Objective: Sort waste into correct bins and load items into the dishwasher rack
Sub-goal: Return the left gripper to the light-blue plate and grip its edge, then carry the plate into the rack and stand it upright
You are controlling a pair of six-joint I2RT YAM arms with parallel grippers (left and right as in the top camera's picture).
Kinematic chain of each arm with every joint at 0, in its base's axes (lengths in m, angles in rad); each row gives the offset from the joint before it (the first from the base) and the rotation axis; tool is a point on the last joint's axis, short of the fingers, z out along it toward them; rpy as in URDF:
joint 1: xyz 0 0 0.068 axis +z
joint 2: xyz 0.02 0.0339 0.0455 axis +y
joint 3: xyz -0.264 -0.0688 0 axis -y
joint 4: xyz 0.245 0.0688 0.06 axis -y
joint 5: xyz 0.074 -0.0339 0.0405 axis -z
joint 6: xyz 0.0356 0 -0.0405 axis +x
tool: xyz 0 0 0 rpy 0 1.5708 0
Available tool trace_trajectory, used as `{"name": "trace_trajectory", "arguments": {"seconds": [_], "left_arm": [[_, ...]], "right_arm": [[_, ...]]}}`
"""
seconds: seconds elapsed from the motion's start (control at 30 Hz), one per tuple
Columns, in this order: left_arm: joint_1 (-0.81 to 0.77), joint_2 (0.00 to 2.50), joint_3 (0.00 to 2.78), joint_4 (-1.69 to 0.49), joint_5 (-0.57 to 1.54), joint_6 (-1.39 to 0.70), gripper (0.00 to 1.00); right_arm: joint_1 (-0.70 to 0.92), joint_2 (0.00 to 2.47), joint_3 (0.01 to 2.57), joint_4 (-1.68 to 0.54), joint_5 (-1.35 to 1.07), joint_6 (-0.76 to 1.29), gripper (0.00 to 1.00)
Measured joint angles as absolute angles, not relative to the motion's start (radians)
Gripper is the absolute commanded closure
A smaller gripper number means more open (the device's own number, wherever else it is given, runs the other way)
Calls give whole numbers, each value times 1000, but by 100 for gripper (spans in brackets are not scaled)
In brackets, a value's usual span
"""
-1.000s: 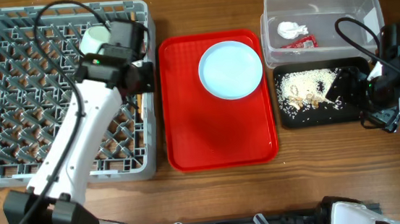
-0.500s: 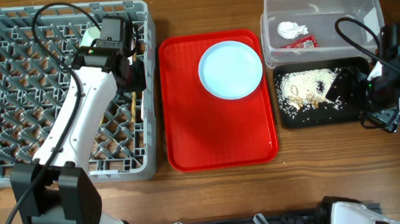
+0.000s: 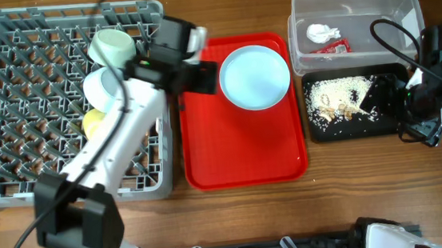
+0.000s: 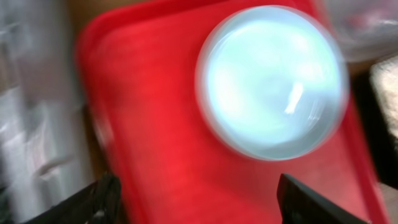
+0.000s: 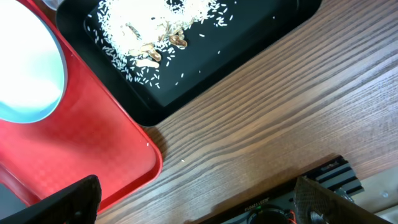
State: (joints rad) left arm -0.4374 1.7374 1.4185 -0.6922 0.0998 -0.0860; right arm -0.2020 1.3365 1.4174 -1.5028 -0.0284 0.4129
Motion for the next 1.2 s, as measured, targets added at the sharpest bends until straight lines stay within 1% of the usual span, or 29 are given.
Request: {"name": "trace_trajectory", "arguments": {"seconds": [0.2, 0.33, 0.4, 0.43, 0.47, 0.53, 0.57, 0.6, 0.63, 0.67, 0.73, 0.83, 0.9, 0.97, 1.2], "left_arm": [[-610, 1849, 1419, -502, 102, -49, 13], [-690, 1958, 1419, -458, 102, 8, 13], [-720, 2005, 1419, -451, 99, 41, 15], [-731, 2025, 1419, -456, 96, 51, 18], [-745, 2053, 1419, -472, 88, 64, 24], [-756, 2077, 1419, -517, 79, 74, 32], [-757, 2082, 1419, -548, 74, 79, 48], [-757, 2082, 1421, -575, 69, 88, 56], [-757, 2082, 1424, -595, 63, 87, 69], [-757, 2082, 1427, -618, 50, 95, 74], [-757, 2081, 1431, -657, 23, 99, 79], [-758, 2081, 1434, -681, -1, 98, 89], [-757, 2081, 1434, -681, -6, 98, 90], [-759, 2080, 1434, -681, -13, 100, 96], [-760, 2070, 1435, -686, -29, 99, 96]], "right_arm": [[-202, 1336, 1417, -1503, -28, 413, 0], [-202, 1336, 1417, -1503, -29, 413, 0], [-202, 1336, 1417, -1503, -29, 413, 0], [-202, 1336, 1417, -1503, -28, 413, 0], [-202, 1336, 1417, -1503, -28, 413, 0], [-202, 1336, 1417, -1502, -29, 413, 0], [-202, 1336, 1417, -1503, -29, 413, 0], [-202, 1336, 1417, -1502, -29, 413, 0], [-202, 1336, 1417, -1500, -28, 413, 0], [-202, 1336, 1417, -1499, -28, 413, 0], [-202, 1336, 1417, -1499, -29, 413, 0], [-202, 1336, 1417, -1499, -29, 413, 0], [-202, 1336, 1417, -1499, -29, 413, 0], [-202, 1336, 1417, -1499, -29, 413, 0], [-202, 1336, 1417, -1499, -29, 413, 0]]}}
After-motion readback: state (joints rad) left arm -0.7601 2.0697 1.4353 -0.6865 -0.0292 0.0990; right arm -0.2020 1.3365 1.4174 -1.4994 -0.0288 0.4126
